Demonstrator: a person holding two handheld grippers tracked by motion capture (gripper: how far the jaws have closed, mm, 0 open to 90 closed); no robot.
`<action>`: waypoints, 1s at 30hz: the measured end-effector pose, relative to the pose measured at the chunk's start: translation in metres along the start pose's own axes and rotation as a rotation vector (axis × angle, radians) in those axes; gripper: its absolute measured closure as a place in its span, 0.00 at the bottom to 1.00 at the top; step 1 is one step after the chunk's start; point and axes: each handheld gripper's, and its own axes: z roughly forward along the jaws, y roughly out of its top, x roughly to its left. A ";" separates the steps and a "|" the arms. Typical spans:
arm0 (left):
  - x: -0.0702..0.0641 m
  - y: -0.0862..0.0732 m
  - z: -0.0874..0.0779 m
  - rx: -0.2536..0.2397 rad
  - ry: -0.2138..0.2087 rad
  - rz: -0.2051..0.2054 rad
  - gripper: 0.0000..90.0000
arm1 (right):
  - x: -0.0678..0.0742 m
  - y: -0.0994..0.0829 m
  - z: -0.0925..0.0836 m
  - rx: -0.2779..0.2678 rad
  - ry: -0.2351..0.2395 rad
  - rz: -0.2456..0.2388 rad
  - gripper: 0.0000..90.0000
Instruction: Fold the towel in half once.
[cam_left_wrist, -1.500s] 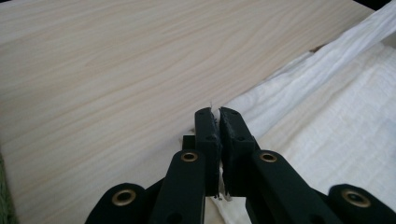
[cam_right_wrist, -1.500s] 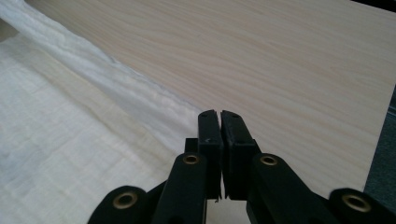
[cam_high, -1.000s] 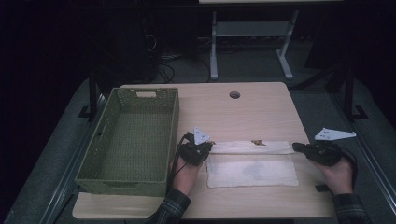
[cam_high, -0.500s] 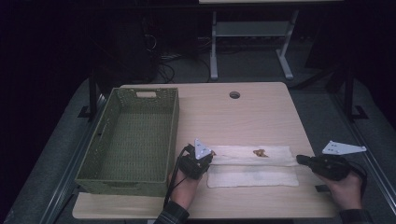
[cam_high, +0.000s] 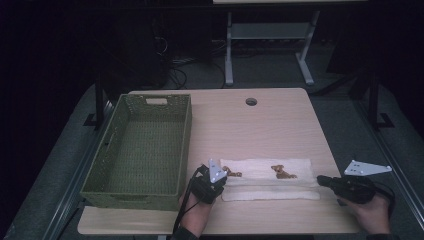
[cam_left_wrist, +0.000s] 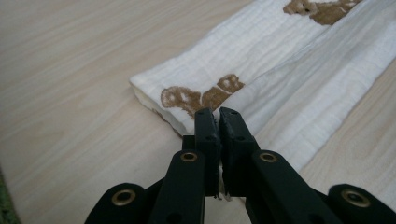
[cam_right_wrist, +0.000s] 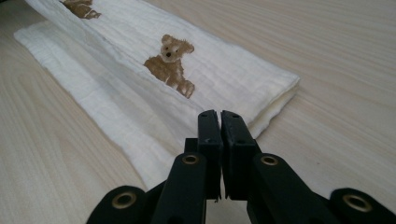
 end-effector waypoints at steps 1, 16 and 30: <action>0.000 -0.001 0.000 0.004 -0.005 -0.002 0.96 | 0.000 -0.001 0.000 0.002 0.003 0.002 0.97; -0.004 -0.015 0.005 0.089 -0.074 -0.019 0.95 | 0.010 -0.016 0.000 0.061 0.039 -0.003 0.96; 0.002 -0.009 -0.015 -0.002 -0.096 -0.051 0.76 | 0.013 -0.017 -0.014 0.004 0.030 -0.005 0.85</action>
